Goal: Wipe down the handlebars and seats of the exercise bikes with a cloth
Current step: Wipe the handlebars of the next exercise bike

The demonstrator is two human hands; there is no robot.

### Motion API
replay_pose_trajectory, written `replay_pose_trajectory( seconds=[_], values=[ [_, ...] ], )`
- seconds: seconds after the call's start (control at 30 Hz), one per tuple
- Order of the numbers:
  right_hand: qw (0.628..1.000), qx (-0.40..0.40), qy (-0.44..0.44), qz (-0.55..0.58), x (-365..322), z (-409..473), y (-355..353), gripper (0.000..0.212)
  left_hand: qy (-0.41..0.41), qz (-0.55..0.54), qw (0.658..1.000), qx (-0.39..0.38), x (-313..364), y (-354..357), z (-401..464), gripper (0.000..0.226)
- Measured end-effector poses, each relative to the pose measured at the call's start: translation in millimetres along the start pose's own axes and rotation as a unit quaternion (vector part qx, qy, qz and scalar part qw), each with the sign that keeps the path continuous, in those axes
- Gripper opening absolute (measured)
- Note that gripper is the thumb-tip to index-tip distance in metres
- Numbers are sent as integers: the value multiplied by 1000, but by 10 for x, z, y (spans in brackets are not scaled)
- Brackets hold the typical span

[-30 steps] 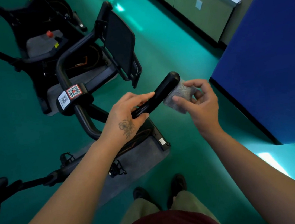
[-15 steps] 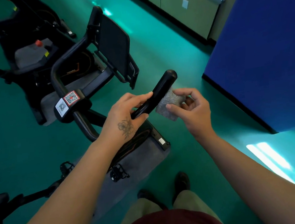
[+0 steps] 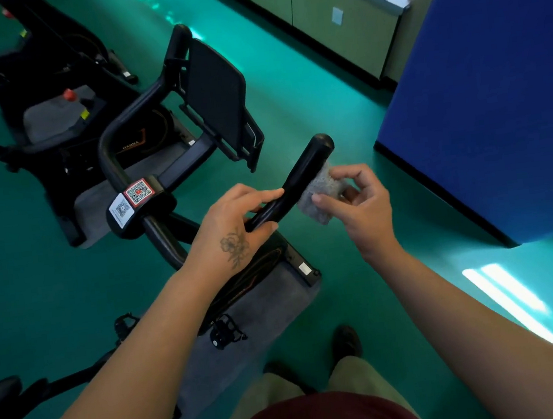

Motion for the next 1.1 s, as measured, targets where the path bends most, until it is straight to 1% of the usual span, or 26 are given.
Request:
replay_pose_trajectory(
  seconds=[0.07, 0.13, 0.3, 0.37, 0.57, 0.73, 0.8, 0.97, 1.1],
  values=[
    [1000, -18, 3, -12, 51, -65, 56, 39, -4, -4, 1000, -3, -17, 1, -4, 51],
    [1000, -18, 0, -15, 7, -59, 46, 38, -5, -6, 1000, -7, -33, 1, -7, 51],
    [999, 39, -24, -1, -248, 125, -193, 37, -11, -6, 1000, -7, -56, -29, -28, 48],
    [998, 48, -35, 6, -309, 170, -215, 37, -12, -9, 1000, -3, -66, -41, -44, 47],
    [999, 34, -21, -8, -171, -31, 15, 38, -20, -12, 1000, 1, -102, -57, -85, 45],
    [999, -20, 6, -37, 36, -211, 153, 37, -26, -12, 1000, 1, -128, -62, -122, 46],
    [999, -8, 3, -38, -26, -190, 100, 37, -25, -12, 1000, -1, -134, -67, -134, 45],
    [998, 56, -25, -11, -270, -4, -114, 35, -27, -8, 1000, 4, -161, -106, -181, 44],
    [998, 53, -31, -20, -231, -24, -12, 36, -39, -13, 999, 2, -231, -129, -244, 45]
  ],
)
Point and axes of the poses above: each hand's wrist, its own z-axis towards the middle knuckle, its own y-axis out of the palm, x = y × z, the point moved 10 cm from there along z, towards the middle knuckle, and after that the axes turned 8 degrees about -y, right-handed, at the moved point
